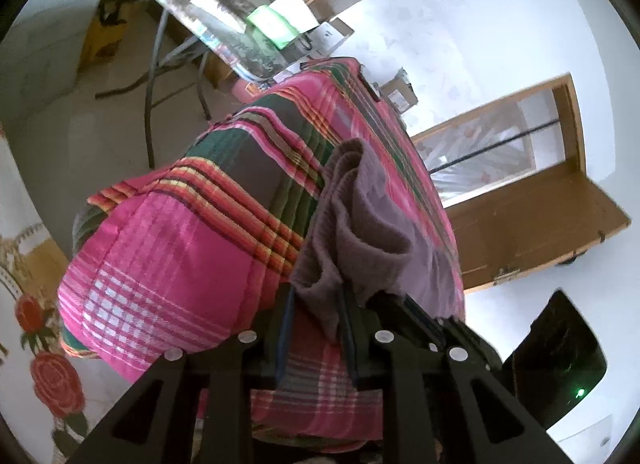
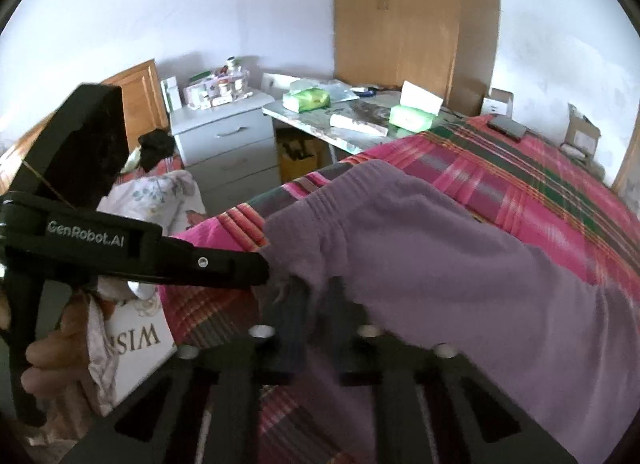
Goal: Fold clothes
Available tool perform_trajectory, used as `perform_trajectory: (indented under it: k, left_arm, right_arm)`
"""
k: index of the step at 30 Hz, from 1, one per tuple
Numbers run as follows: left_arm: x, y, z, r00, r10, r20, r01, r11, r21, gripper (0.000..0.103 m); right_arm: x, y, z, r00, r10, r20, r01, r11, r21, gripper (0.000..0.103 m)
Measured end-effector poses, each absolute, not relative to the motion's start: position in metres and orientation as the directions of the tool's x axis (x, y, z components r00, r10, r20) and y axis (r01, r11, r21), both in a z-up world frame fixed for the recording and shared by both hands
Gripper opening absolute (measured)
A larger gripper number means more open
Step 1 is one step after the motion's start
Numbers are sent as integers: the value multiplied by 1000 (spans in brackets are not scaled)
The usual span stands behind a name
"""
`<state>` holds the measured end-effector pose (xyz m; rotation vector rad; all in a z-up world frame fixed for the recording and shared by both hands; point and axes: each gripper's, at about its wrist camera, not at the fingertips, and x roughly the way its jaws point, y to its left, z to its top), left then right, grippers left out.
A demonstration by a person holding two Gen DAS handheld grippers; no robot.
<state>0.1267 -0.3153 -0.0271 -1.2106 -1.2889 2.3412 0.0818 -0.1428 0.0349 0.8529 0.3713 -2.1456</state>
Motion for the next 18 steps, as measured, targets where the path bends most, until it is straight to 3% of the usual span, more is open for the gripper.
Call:
perform_trajectory:
  k: [8,12,18]
  left_arm:
    - [120,-314,-23,-664,528,-530,202,-556,-806,23]
    - [126,-317,-18,-695,497,-520,194,-566,-801,9]
    - [144,-334,-8,-753,451,-479,191,-547,-815,7]
  right_arm:
    - [84,-130,44,-454,-613,-646,749,-655,96,4]
    - [87,-133,45,-459,-618,-638,753,-652,91,4]
    - [96,-133,55,-447,-655,-610,773,-625,105,4]
